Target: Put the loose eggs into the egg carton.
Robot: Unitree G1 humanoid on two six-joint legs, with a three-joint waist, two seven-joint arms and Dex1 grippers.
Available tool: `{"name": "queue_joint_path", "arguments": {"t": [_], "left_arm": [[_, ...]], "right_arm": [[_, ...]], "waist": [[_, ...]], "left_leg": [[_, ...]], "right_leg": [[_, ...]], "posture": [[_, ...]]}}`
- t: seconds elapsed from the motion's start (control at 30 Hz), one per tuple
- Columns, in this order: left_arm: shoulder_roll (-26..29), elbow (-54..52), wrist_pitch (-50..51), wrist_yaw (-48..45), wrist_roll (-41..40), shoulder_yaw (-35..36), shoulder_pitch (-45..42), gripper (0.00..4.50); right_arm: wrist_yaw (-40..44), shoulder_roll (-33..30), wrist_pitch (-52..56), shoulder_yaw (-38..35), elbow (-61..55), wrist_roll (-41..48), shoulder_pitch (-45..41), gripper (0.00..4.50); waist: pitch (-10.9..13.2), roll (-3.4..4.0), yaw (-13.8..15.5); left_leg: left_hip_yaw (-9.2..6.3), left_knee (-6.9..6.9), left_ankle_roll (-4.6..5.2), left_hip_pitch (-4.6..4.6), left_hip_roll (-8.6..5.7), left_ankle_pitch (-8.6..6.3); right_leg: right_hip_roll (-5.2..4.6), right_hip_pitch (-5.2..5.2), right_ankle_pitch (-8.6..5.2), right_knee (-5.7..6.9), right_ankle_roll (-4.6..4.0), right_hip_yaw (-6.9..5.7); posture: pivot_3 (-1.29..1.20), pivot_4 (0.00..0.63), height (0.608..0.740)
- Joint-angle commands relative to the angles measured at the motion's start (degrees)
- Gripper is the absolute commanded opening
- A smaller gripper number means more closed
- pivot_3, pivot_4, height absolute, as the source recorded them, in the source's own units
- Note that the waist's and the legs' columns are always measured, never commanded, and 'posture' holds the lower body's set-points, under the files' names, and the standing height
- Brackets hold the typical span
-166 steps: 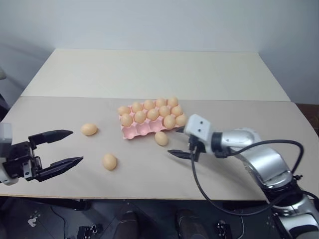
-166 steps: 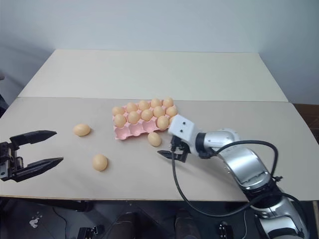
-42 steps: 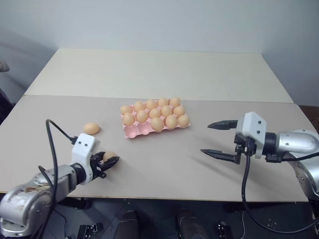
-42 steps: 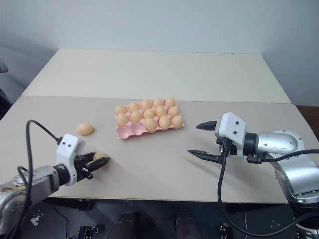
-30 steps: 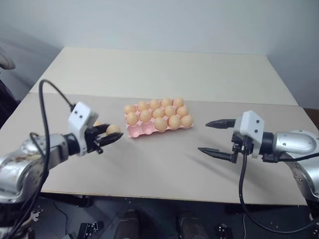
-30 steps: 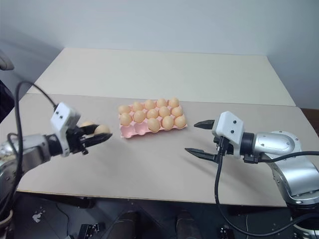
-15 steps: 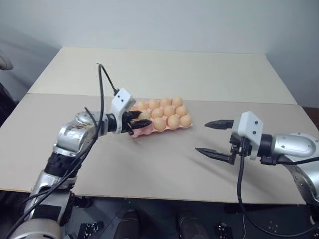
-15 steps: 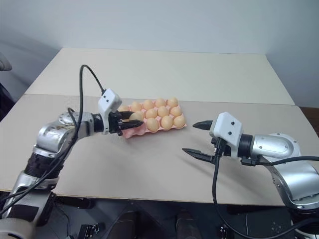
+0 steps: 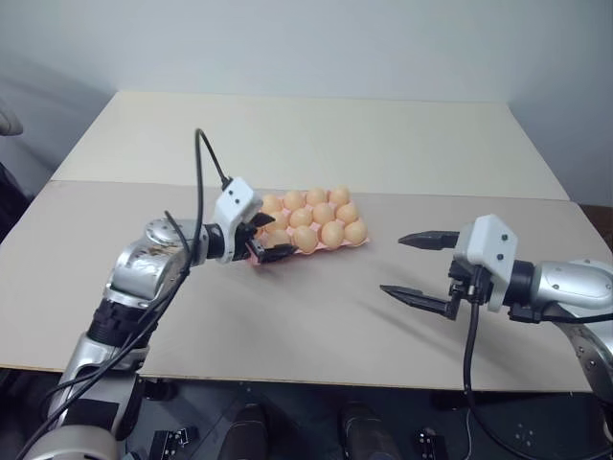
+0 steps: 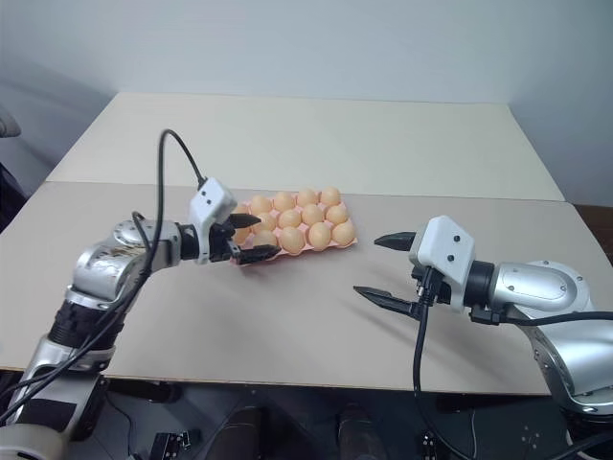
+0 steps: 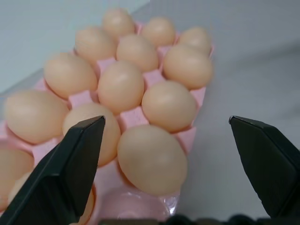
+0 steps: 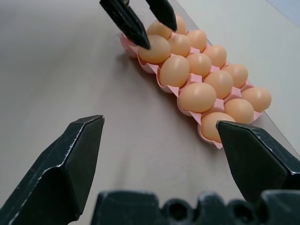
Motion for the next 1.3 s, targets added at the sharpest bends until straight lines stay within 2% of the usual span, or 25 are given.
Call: {"name": "queue_joint_path", "arguments": {"t": [0.03, 0.13, 0.23, 0.33, 0.47, 0.57, 0.77, 0.93, 1.07, 1.17, 1.3], "left_arm": [[6.2, -9.3, 3.7, -1.8, -4.9, 8.7, 2.3, 4.48], [12.7, -15.0, 5.0, -5.2, -9.2, 17.8, 9.4, 4.48], [15.6, -20.1, 1.5, -9.1, -11.2, 28.3, 21.4, 4.48], [15.3, -23.4, -1.9, -12.1, -12.1, 38.1, 33.2, 4.48], [10.5, -25.0, -7.4, -17.0, -14.5, 51.8, 47.5, 4.48], [9.1, -25.5, -9.6, -19.1, -15.4, 57.0, 54.5, 4.48], [7.3, -27.2, -11.3, -14.7, -16.3, 55.1, 56.6, 4.48], [8.2, -26.9, -11.4, -12.9, -17.3, 54.1, 56.2, 4.48], [11.3, -22.9, -10.9, -7.4, -13.9, 49.9, 50.4, 4.48], [15.5, -16.7, -8.0, -3.0, -11.2, 42.7, 41.9, 4.48], [18.6, -5.9, -9.0, -2.0, -5.8, 32.6, 32.0, 4.48]], "right_arm": [[0.7, -1.0, -0.6, -2.1, -0.5, 1.1, -0.5, 4.5], [1.9, -0.9, -1.7, -1.3, 1.0, 0.8, -1.2, 4.5], [3.1, -0.6, -2.9, 0.3, 2.8, 0.1, -2.5, 4.5], [4.0, -0.4, -3.9, 1.3, 4.1, -0.5, -3.5, 4.5], [5.3, -0.6, -5.3, 1.3, 4.9, -0.7, -3.3, 4.5], [6.1, -0.8, -5.8, 1.1, 5.3, -0.6, -3.1, 4.5], [6.6, -0.8, -6.0, 1.4, 5.9, -0.7, -3.5, 4.5], [6.6, -0.9, -5.5, 0.9, 5.6, -0.4, -3.6, 4.5], [6.2, -0.8, -5.1, 1.0, 5.1, -0.3, -3.8, 4.5], [5.8, -0.6, -5.0, 1.4, 5.0, -0.4, -4.3, 4.5], [5.3, -0.4, -4.7, 1.9, 5.0, -0.3, -5.2, 4.5]], "waist": [[0.0, 0.0, -0.6], [0.0, 0.02, -1.3], [0.0, 0.04, -1.5], [0.0, 0.03, -1.5], [0.0, 0.02, -0.6], [0.0, 0.01, -0.4], [0.0, 0.01, -0.2], [0.0, 0.01, -0.6], [0.0, 0.01, -0.5], [0.0, 0.01, -0.3], [0.0, 0.02, -0.6]], "left_leg": [[-0.01, 0.0, 0.0, 0.03, 0.01, 0.0], [-0.02, -0.04, 0.01, 0.09, 0.03, 0.0], [-0.02, -0.1, 0.01, 0.13, 0.05, -0.01], [0.0, -0.1, 0.01, 0.11, 0.07, -0.01], [0.01, -0.08, 0.0, 0.1, 0.08, -0.01], [0.02, -0.08, -0.01, 0.1, 0.07, -0.02], [0.02, -0.11, 0.01, 0.46, 0.08, -0.05], [0.01, -0.14, 0.04, 0.53, 0.1, -0.08], [0.0, -0.14, 0.04, 0.58, 0.11, -0.08], [-0.02, -0.14, 0.04, 0.57, 0.09, -0.08], [-0.06, -0.15, 0.05, 0.55, 0.08, -0.09]], "right_leg": [[0.0, 0.01, 0.0, 0.02, 0.0, 0.0], [0.02, 0.0, -0.01, 0.05, 0.0, 0.01], [0.04, 0.01, -0.01, 0.07, -0.01, 0.01], [0.01, 0.02, -0.02, 0.04, -0.01, 0.01], [0.0, 0.05, -0.02, -0.05, -0.01, -0.02], [-0.02, 0.09, -0.02, -0.12, -0.01, -0.02], [-0.02, 0.54, -0.02, -0.29, -0.01, -0.06], [-0.01, 0.63, -0.02, -0.34, -0.01, -0.08], [0.01, 0.66, -0.02, -0.32, -0.01, -0.09], [-0.01, 0.69, -0.02, -0.38, -0.01, -0.11], [-0.01, 0.7, -0.02, -0.41, 0.0, -0.15]], "posture": [[0.0, 0.15, 0.74], [0.0, 0.15, 0.74], [0.0, 0.15, 0.74], [0.0, 0.15, 0.74], [0.0, 0.15, 0.74], [0.0, 0.15, 0.74], [0.0, 0.15, 0.74], [0.0, 0.15, 0.74], [0.0, 0.15, 0.74], [0.0, 0.15, 0.74], [0.0, 0.15, 0.74]]}}
